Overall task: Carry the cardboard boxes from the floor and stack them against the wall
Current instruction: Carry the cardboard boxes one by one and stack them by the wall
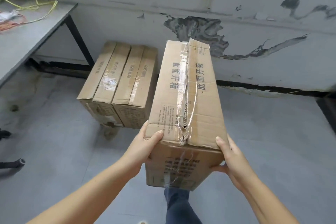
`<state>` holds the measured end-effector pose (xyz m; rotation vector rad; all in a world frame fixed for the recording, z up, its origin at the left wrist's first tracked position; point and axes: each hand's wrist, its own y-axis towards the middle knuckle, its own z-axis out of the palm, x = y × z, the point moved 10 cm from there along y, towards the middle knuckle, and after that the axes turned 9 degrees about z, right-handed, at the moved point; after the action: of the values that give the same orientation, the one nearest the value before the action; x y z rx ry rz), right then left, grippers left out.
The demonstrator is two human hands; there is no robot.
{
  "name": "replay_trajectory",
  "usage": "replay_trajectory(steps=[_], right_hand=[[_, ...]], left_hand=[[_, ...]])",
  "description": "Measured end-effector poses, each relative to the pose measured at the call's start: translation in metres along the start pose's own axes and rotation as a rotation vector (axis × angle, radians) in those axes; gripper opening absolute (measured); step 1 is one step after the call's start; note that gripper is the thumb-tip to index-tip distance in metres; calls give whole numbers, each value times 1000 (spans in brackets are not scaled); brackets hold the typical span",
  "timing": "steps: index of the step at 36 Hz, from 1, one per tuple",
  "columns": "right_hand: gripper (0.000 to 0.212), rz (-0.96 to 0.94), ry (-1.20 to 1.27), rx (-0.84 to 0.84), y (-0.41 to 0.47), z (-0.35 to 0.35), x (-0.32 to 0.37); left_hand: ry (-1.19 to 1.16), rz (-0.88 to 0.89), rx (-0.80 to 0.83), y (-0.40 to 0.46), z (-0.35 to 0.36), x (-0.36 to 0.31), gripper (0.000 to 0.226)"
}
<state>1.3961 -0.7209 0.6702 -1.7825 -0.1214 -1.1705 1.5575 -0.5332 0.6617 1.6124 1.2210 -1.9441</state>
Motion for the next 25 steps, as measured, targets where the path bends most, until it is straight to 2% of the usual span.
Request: replay_trajectory(steps=[2,9,13,21,25], right_hand=[[39,28,-12,9,34,-3,12],[30,67,-98,76,151,4,67],[31,85,-127,92,215,20,75],[42,123,-95,60,339,64,9],[44,203,-85,51,379,74,-48]], left_hand=[[-15,-19,-25,31,5,0,33],[-32,-69,-96,143,5,-5,31],[-45,-108,-130,199,-4,14,30],[-54,-164,-104,300,-31,108,50],[-59,-225,-86,319,-33,166,44]])
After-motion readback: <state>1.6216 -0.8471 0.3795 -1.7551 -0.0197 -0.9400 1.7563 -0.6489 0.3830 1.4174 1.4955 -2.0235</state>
